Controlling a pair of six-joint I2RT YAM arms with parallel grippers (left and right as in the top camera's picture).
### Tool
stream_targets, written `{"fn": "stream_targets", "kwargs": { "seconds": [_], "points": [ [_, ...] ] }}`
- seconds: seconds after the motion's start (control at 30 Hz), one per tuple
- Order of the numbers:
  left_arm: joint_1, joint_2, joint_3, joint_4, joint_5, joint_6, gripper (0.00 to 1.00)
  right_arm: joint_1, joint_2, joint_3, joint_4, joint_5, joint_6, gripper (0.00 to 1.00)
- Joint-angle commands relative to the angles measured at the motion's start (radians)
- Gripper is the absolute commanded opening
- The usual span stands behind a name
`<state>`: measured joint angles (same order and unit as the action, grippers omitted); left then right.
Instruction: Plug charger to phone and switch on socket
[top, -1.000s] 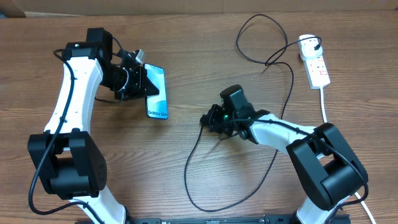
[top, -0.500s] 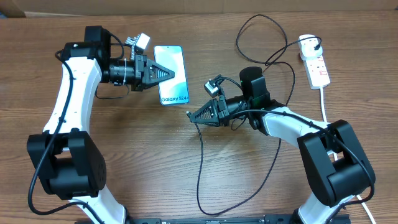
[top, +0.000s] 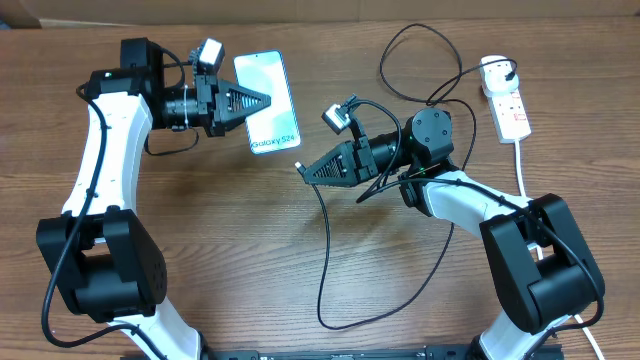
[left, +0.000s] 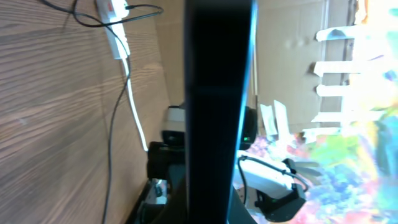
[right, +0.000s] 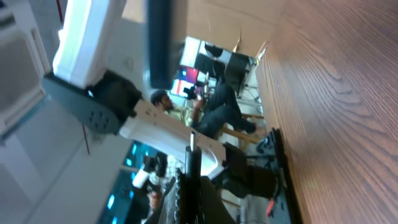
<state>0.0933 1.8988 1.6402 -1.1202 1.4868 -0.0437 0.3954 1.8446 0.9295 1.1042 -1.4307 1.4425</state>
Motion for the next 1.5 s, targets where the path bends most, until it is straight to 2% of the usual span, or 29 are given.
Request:
{"fn": "stream_targets", "kwargs": {
  "seconds": [0.0, 0.2, 0.27, 0.33, 0.37, 0.47, 0.53, 0.73, 0.83, 1.0, 1.17, 1.47],
  "points": [
    [-0.001, -0.005, 0.011, 0.016, 0.093, -0.040, 0.04, 0.006, -0.014, 0.008, -0.010, 0.082, 0.051, 0.04],
    [-0.001, -0.005, 0.011, 0.084, 0.093, -0.087, 0.04, 0.024, -0.014, 0.008, -0.013, 0.167, 0.048, 0.04],
    [0.000, -0.005, 0.011, 0.124, 0.091, -0.092, 0.04, 0.023, -0.014, 0.008, -0.077, 0.179, -0.010, 0.04],
    [0.006, -0.005, 0.011, 0.173, 0.052, -0.109, 0.04, 0.021, -0.014, 0.008, -0.245, 0.208, -0.127, 0.04],
    [0.016, -0.005, 0.011, 0.198, -0.001, -0.134, 0.04, 0.021, -0.014, 0.008, -0.453, 0.270, -0.261, 0.04],
    [0.037, -0.005, 0.011, 0.205, -0.131, -0.172, 0.04, 0.021, -0.014, 0.008, -0.806, 0.451, -0.471, 0.04],
    [0.042, -0.005, 0.011, 0.196, -0.185, -0.174, 0.04, 0.021, -0.014, 0.008, -0.982, 0.582, -0.560, 0.04],
    [0.042, -0.005, 0.011, 0.128, -0.347, -0.173, 0.04, 0.014, -0.014, 0.014, -1.216, 0.848, -0.658, 0.04],
    [0.042, -0.005, 0.011, 0.106, -0.377, -0.161, 0.04, 0.002, -0.014, 0.081, -1.429, 1.001, -0.704, 0.04],
    [0.042, -0.005, 0.011, 0.103, -0.399, -0.161, 0.04, 0.036, -0.014, 0.273, -1.797, 1.395, -0.716, 0.04],
    [0.042, -0.005, 0.011, 0.103, -0.399, -0.161, 0.04, 0.049, -0.012, 0.292, -1.915, 1.551, -0.626, 0.04],
    [0.042, -0.005, 0.011, 0.103, -0.399, -0.161, 0.04, 0.049, 0.031, 0.242, -1.896, 1.570, -0.574, 0.04]
  ]
}}
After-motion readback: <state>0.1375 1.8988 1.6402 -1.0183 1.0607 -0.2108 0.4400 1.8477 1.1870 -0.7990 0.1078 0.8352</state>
